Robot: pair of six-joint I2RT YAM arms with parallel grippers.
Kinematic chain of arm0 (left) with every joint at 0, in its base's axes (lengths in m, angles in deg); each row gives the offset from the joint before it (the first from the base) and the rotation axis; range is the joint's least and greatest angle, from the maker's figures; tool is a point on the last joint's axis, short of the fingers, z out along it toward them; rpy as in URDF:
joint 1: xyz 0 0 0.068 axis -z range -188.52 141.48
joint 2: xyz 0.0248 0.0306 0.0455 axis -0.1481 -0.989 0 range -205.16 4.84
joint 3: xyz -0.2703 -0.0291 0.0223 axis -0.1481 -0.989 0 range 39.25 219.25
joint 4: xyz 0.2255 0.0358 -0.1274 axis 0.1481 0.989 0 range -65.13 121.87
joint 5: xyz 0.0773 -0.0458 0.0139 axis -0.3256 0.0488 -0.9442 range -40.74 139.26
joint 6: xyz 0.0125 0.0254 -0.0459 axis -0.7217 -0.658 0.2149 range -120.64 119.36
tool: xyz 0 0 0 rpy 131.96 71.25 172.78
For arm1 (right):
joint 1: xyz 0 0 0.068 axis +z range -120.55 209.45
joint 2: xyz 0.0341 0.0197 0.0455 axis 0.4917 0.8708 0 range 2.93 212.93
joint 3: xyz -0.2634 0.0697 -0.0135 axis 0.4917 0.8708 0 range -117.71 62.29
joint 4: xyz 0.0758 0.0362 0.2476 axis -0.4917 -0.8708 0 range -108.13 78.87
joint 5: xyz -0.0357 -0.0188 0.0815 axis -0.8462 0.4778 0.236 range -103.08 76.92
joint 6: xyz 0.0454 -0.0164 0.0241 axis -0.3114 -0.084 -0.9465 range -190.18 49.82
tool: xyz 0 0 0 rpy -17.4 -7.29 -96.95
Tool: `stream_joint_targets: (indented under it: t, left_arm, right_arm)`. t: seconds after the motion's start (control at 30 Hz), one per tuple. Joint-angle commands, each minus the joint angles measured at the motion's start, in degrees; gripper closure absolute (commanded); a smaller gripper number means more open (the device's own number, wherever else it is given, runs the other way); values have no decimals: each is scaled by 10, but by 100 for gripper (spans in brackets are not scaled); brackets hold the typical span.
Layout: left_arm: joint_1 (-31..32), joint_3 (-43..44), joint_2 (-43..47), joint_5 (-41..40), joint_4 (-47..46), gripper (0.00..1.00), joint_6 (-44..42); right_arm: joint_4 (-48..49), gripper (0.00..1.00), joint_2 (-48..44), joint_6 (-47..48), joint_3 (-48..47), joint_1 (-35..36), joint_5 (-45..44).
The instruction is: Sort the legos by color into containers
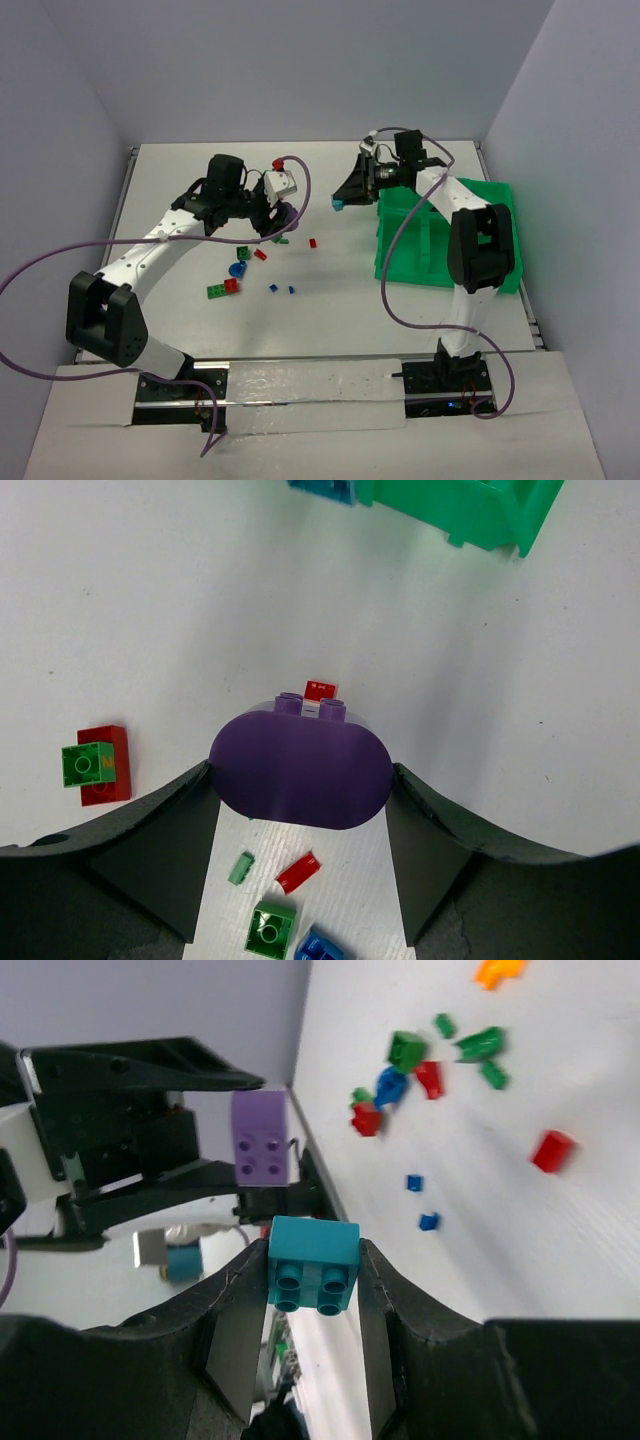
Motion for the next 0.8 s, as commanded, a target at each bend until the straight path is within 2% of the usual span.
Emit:
stream_joint_targets:
  t: [0.0,0.07,0.1,0.2,0.27,0.33,0.5,0.77]
  left_arm:
    - [0,1,14,-2,-15,100,-6]
    - [0,3,12,-1,-20,100,-3]
    - [0,5,9,-1,-22,100,-2]
    - [1,12,-1,3,-25,100,0]
    - [3,19,-9,4,-25,100,1]
    - [6,30,-17,2,-25,100,0]
    - [14,62,-37,-7,-21,100,-5]
    - [16,70,-47,-13,-27,99,7]
  right_arm:
    - [-135,100,-51,119,-48,-50,-67]
    - [-206,100,-64,184,-70,-98,-117]
    - [-254,100,-79,234,-83,-153,-153]
    - [-281,100,-111,276,-86,-231,-238]
    - [-299,100,-123,341,-98,-266,-344]
    - [-305,100,-126,373,-107,-293,-413]
    - [-287,100,-105,422,-122,-328,-525]
    - [-245,97,-35,448,-139,-334,-597]
